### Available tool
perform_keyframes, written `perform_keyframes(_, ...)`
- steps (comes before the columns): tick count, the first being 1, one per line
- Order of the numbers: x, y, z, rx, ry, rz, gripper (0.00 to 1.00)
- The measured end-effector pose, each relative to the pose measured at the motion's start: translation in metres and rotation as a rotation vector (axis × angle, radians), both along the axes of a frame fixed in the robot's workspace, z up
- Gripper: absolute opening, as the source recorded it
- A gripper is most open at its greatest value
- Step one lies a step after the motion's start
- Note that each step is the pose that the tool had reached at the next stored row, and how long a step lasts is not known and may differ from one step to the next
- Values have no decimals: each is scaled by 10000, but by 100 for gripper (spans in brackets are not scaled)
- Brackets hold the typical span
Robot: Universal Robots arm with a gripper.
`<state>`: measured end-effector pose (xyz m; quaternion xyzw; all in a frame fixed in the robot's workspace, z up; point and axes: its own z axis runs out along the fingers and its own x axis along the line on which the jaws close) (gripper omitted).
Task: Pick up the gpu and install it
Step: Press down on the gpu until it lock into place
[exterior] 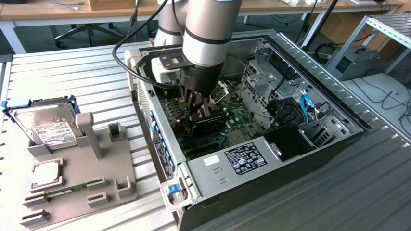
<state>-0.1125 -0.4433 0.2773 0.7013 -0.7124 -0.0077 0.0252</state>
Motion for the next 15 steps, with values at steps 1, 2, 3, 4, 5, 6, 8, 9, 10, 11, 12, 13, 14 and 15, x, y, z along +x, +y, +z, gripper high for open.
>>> perform_keyframes(1, -34, 0, -11, 0, 0, 0, 11)
perform_keyframes(2, -56, -1, -22, -5, 1, 0, 11)
perform_keyframes(3, -60, -1, -30, -5, 1, 1, 11)
perform_keyframes(4, -61, -1, -32, -5, 2, 1, 11)
perform_keyframes(5, -62, -1, -35, -3, 1, 1, 11)
perform_keyframes(6, -63, -2, -38, -1, 0, 1, 11)
perform_keyframes(8, -64, -7, -39, -1, 0, -2, 11)
perform_keyframes(9, -63, -12, -40, 0, 0, 0, 11)
perform_keyframes(10, -64, -20, -40, 0, 0, 1, 11)
perform_keyframes(11, -65, -31, -41, 2, -1, 1, 11)
perform_keyframes(12, -66, -47, -41, 2, -3, 2, 11)
perform_keyframes(13, -66, -57, -41, 2, -3, 3, 11)
perform_keyframes(14, -66, -66, -41, 2, -2, 4, 11)
perform_keyframes(15, -66, -71, -41, 1, -1, 4, 11)
